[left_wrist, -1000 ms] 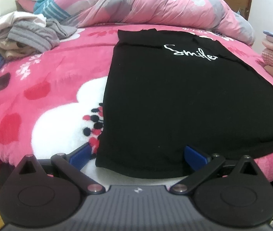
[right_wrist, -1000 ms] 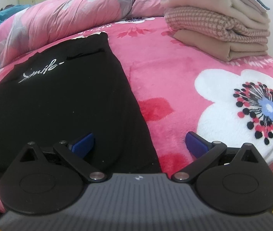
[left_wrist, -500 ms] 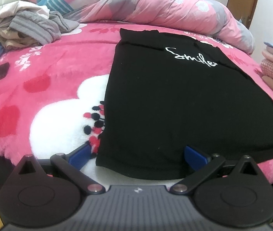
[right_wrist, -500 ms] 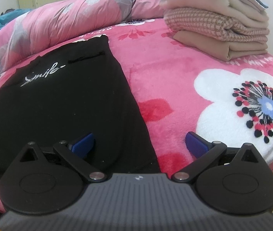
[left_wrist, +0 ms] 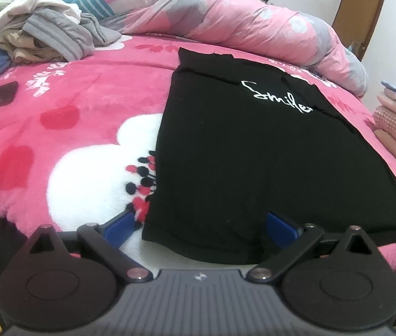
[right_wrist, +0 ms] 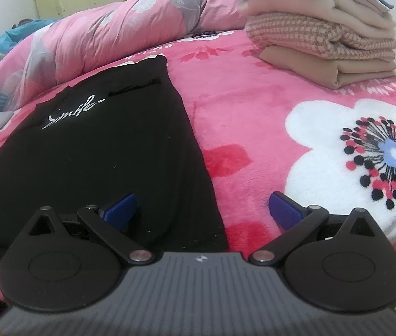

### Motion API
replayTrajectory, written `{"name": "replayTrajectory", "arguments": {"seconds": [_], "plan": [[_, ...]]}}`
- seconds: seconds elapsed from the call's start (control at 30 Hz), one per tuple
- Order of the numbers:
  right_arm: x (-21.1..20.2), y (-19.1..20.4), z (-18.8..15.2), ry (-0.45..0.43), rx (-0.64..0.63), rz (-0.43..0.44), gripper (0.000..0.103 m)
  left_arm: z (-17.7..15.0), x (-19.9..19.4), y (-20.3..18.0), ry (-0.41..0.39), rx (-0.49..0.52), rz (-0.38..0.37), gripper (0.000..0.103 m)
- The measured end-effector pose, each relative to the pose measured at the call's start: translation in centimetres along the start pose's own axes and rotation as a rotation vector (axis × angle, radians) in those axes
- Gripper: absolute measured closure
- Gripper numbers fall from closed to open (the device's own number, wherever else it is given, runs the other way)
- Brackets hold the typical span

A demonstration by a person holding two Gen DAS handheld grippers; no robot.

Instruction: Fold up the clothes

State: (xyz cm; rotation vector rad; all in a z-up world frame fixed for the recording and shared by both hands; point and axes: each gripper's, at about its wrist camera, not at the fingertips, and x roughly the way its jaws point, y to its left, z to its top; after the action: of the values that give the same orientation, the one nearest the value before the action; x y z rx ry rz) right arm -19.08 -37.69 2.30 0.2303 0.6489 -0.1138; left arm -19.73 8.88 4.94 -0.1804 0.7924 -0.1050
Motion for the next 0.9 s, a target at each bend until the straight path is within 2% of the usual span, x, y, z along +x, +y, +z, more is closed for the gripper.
{"name": "replayTrajectory", "arguments": {"seconds": [0.17, 0.27, 0.33, 0.43, 0.53, 0.6, 0.73, 0.8, 0.9], "plan": [[-0.4, -0.1, 0.0, -0.006, 0.008, 0.012, 0.001, 0.1, -0.6, 0.3, -0.024, 0.004, -0.011, 0.016], [-1.3, -1.1, 0.2, -0.050, 0.064, 0.057, 0.001, 0.0, -0.9, 0.9, -0.034, -0.012, -0.030, 0.024], [-2.1, -2.0, 0.5, -0.090, 0.107, 0.097, 0.001, 0.0, -1.0, 1.4, -0.036, -0.030, -0.033, 0.036], [-2.7, -3.6, 1.0, -0.121, 0.181, 0.157, 0.003, -0.1, -1.3, 2.0, -0.046, -0.038, -0.037, 0.047], [-2.7, -4.9, 1.5, -0.122, 0.253, 0.216, 0.016, -0.1, -1.4, 2.3, -0.051, -0.035, -0.039, 0.056], [-2.4, -5.0, 1.7, -0.114, 0.270, 0.221, 0.031, -0.1, -1.4, 2.4, -0.051, -0.033, -0.045, 0.062], [-2.1, -4.8, 1.7, -0.085, 0.273, 0.212, 0.049, -0.1, -1.6, 2.7, -0.065, -0.036, -0.045, 0.076], [-2.0, -4.2, 2.0, -0.079, 0.239, 0.202, 0.064, 0.2, -1.9, 2.6, -0.088, -0.022, -0.048, 0.076], [-1.6, -2.8, 2.9, -0.069, 0.149, 0.180, 0.074, 0.9, -1.7, 1.2, -0.126, 0.045, -0.047, 0.076]]}}
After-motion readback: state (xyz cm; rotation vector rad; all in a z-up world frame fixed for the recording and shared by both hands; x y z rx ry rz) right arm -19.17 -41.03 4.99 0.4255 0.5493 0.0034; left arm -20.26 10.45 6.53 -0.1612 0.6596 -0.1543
